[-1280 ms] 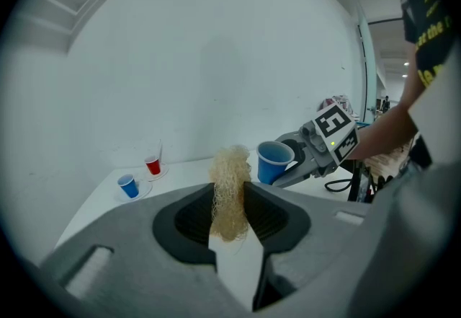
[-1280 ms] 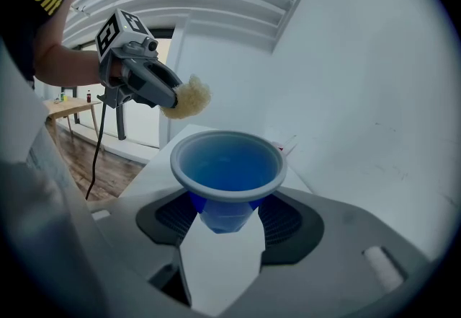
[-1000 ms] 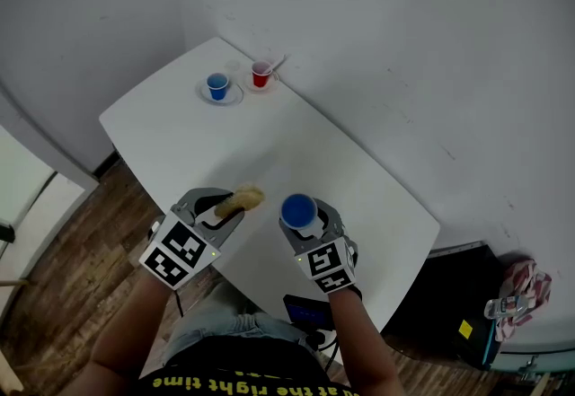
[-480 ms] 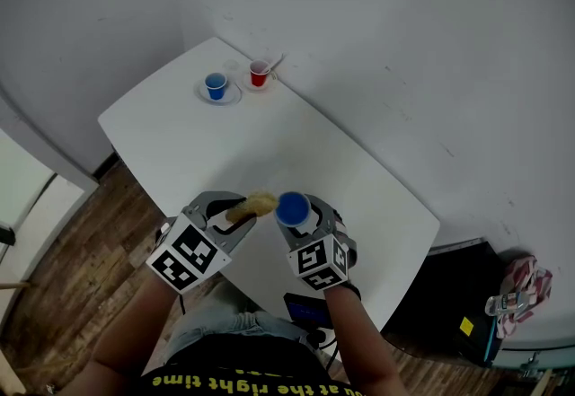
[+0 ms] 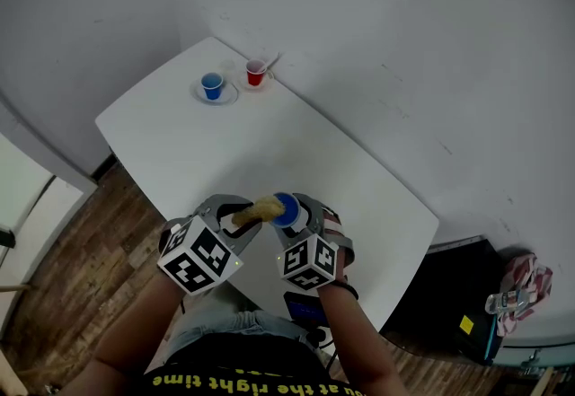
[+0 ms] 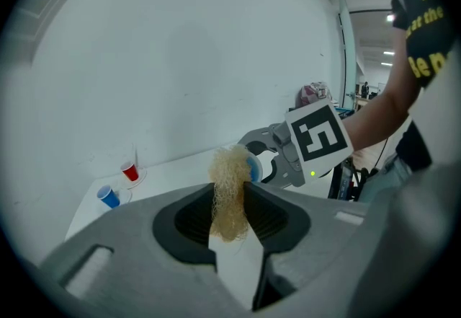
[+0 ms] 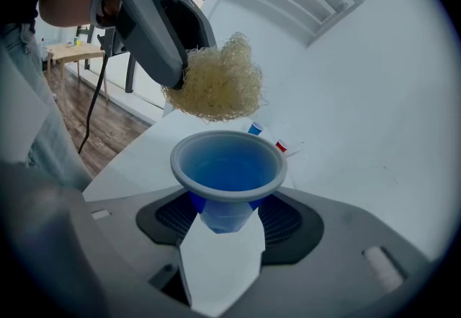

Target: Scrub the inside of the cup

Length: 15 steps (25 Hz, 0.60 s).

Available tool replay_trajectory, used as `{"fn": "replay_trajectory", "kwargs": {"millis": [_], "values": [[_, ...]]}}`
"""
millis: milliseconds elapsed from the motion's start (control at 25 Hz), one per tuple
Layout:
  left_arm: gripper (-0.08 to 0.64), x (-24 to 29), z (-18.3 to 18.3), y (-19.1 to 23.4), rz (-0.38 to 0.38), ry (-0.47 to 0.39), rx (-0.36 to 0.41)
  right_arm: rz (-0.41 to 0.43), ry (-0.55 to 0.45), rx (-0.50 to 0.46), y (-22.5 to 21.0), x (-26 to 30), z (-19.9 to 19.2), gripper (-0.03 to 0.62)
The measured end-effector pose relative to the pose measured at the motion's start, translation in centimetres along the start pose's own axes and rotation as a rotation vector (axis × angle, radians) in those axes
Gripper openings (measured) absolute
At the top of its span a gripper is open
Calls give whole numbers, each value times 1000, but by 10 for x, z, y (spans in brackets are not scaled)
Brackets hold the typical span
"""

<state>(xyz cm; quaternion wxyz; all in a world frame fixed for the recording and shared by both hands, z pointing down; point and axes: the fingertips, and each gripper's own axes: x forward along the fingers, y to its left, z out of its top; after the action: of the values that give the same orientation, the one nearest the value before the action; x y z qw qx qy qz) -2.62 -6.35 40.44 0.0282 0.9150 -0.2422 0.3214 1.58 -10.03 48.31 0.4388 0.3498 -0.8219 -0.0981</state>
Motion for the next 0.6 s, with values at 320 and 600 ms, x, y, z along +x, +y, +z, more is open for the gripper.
{"fn": "replay_trajectory", "kwargs": {"millis": [320,600], "values": [[121,9,0,-6,-3,64,70,6,22,-30,7,4,0,272],[121,17,-5,-11,-12,136,123,2,30,-45,9,4,1,272]]}}
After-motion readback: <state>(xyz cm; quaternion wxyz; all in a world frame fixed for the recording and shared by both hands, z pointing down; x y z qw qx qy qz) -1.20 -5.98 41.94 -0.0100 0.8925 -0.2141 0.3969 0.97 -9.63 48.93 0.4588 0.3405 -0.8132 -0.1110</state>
